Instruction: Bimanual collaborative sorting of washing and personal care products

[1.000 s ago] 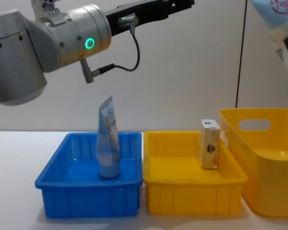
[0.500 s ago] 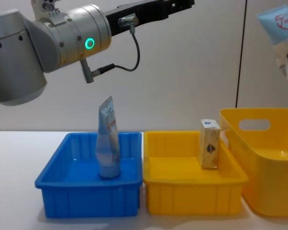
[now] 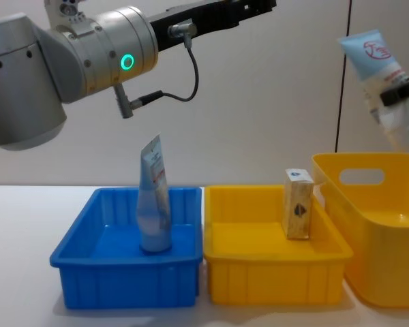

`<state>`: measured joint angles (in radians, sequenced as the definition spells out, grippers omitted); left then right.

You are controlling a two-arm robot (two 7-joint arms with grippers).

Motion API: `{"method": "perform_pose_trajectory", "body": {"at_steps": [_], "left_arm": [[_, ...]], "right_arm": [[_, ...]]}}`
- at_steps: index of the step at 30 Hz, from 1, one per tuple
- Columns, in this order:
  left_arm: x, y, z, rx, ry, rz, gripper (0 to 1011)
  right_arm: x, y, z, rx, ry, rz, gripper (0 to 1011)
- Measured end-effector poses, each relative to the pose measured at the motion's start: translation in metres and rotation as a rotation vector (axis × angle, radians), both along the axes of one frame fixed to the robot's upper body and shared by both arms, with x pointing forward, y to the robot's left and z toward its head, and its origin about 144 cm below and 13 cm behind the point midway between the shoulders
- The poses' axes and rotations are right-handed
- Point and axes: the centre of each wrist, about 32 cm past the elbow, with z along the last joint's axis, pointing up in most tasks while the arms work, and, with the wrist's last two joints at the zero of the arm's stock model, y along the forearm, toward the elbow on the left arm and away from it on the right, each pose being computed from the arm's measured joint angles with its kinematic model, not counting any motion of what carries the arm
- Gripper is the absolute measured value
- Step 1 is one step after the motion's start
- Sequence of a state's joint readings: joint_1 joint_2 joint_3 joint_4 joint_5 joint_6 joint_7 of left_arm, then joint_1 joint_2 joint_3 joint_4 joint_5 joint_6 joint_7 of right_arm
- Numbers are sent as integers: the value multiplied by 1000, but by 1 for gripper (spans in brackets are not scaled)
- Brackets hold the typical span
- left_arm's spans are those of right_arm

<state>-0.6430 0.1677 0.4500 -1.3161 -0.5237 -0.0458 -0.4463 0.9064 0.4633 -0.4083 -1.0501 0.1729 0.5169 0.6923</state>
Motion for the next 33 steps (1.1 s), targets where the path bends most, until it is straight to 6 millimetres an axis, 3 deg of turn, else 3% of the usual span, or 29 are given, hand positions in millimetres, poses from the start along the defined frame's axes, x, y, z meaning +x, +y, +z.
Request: {"method": "perform_pose_trajectory", "body": {"at_steps": [24,28,33], "left_arm": [[0,0,0,0,0,0,1003],[0,0,0,0,0,0,1003],[0,0,0,0,0,0,1003]], "right_arm": [[12,6,0,-10,28,17,933],[13,7,0,-11,29,18,1003],[13,7,0,-12,30,18,1003]]}}
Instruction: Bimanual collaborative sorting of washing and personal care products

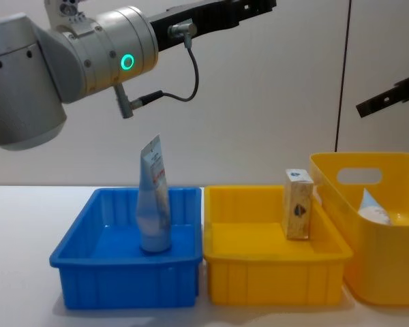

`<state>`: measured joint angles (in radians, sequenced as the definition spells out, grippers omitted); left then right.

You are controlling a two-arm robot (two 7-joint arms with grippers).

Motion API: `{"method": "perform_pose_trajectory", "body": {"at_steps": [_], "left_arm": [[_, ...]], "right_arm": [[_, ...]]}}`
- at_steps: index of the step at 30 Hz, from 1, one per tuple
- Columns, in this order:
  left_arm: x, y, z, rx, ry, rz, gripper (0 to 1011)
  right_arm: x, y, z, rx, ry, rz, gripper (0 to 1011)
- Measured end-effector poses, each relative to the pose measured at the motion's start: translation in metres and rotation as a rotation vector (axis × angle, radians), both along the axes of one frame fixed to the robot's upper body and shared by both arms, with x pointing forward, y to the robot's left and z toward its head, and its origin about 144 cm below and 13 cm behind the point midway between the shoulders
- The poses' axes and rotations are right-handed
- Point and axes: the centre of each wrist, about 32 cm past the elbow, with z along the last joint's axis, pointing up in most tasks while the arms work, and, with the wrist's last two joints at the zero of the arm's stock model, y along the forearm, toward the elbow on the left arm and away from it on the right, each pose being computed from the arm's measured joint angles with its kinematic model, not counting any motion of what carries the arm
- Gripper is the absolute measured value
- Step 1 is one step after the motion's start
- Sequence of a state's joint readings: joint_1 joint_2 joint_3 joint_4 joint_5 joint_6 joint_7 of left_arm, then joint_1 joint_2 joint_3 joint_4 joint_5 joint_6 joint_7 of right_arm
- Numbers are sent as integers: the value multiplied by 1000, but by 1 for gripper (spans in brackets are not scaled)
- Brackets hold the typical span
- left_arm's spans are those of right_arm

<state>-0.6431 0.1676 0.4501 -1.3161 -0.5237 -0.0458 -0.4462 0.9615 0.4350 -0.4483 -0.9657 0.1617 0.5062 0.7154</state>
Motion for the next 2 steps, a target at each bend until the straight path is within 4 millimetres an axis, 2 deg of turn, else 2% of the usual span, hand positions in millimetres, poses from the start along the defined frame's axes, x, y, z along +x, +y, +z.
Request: {"method": "perform_pose_trajectory", "body": {"at_steps": [2], "left_arm": [[0,0,0,0,0,0,1003]], "right_arm": [[0,0,0,0,0,0,1003]]}}
